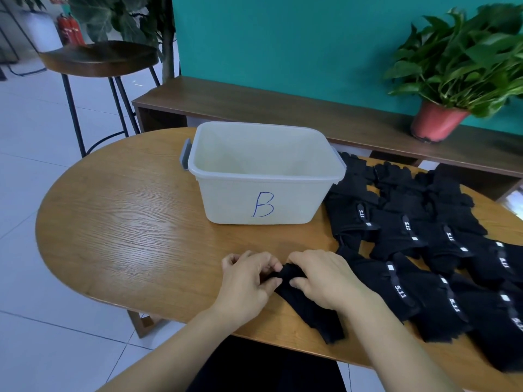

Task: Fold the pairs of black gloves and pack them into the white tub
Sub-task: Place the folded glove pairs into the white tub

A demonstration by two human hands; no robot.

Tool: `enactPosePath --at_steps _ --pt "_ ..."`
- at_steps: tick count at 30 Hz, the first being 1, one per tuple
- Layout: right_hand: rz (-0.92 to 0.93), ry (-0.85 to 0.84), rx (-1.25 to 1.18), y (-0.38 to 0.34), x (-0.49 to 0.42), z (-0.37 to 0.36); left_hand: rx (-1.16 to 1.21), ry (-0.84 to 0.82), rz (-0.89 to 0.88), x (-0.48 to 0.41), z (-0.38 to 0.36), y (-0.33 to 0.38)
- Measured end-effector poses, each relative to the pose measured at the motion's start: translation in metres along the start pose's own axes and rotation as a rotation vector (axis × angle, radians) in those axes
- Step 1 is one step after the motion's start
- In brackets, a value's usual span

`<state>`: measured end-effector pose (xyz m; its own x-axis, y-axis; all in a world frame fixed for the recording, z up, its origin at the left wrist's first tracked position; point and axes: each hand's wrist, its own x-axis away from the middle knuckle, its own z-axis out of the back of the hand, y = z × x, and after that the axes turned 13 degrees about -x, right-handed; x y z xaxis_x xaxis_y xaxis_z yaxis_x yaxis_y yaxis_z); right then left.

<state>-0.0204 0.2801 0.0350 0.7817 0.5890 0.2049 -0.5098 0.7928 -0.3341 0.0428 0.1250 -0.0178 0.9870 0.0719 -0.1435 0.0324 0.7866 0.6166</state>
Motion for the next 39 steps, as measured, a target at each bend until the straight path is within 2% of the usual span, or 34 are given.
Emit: enactPosePath --at_steps 6,11,17,20,24,29,32,36,39 --pt "0.037 0.005 0.005 0.0 0.005 0.005 0.122 -0.079 0.069 0.001 0.004 0.002" --pt "0.048 0.044 -0.029 -0.003 0.017 0.028 0.182 -0.103 0.037 0.002 0.03 0.009" --pt "0.042 0.172 -0.035 -0.008 0.029 0.094 0.299 0.119 -0.045 -0.02 0.1 0.027" --pt "0.061 0.238 0.003 -0.016 0.028 0.133 0.239 0.247 -0.083 -0.044 0.133 0.031" --pt "0.109 0.314 0.086 -0.028 0.013 0.181 0.053 0.347 -0.035 -0.08 0.168 0.028" --pt "0.197 0.328 0.11 -0.039 -0.024 0.218 -0.302 0.23 0.126 -0.113 0.185 0.0" --pt "0.25 0.312 0.13 -0.039 -0.053 0.228 -0.345 0.164 0.159 -0.125 0.177 -0.021" --pt "0.308 0.271 0.202 -0.035 -0.097 0.235 -0.391 0.182 0.178 -0.138 0.165 -0.036" --pt "0.355 0.256 0.262 -0.036 -0.125 0.235 -0.439 0.111 0.185 -0.141 0.162 -0.033"
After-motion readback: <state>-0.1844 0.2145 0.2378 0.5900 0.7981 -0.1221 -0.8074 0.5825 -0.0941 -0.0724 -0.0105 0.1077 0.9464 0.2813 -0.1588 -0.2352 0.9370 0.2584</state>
